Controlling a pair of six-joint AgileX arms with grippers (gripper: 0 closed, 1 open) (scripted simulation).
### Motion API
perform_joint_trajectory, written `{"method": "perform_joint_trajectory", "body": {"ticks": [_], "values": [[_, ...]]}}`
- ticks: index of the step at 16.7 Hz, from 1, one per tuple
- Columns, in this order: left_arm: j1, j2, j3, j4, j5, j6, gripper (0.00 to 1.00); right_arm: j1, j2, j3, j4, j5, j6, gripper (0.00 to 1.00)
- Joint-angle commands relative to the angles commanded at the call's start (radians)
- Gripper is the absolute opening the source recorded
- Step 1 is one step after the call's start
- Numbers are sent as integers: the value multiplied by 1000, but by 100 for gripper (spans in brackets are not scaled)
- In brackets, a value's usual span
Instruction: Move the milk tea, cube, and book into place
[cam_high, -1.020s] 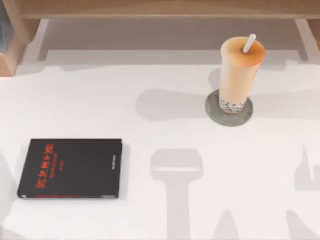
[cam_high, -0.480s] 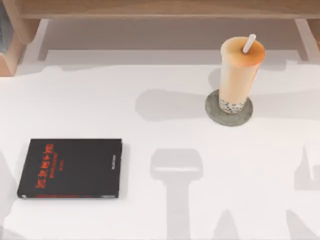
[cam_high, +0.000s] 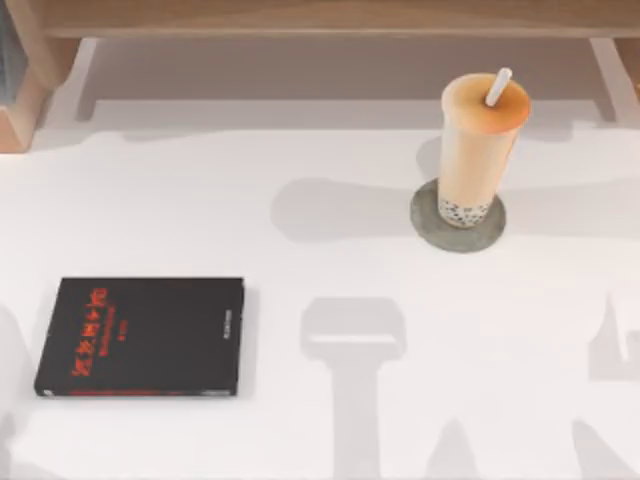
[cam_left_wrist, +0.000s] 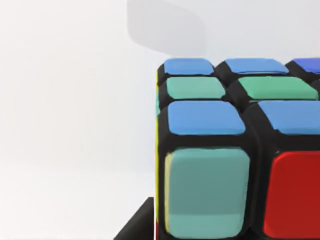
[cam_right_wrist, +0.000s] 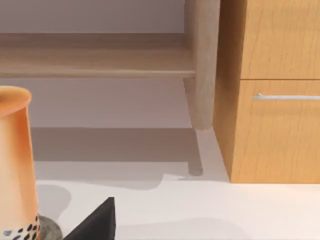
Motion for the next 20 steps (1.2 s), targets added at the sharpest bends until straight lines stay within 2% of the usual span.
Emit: {"method": "perform_joint_trajectory", "body": {"ticks": [4, 8, 11, 16, 20], "values": [[-10, 2, -2, 8, -2, -8, 0, 0, 0, 0, 0, 0, 0, 100], [-157, -15, 37, 90, -54, -95, 0, 0, 0, 0, 0, 0, 0, 100], [-369, -28, 83, 203, -128, -150, 0, 0, 0, 0, 0, 0, 0, 100], [-822, -27, 161, 448, -248, -272, 0, 0, 0, 0, 0, 0, 0, 100], [-1052, -72, 267, 728, -333, -329, 0, 0, 0, 0, 0, 0, 0, 100]]}}
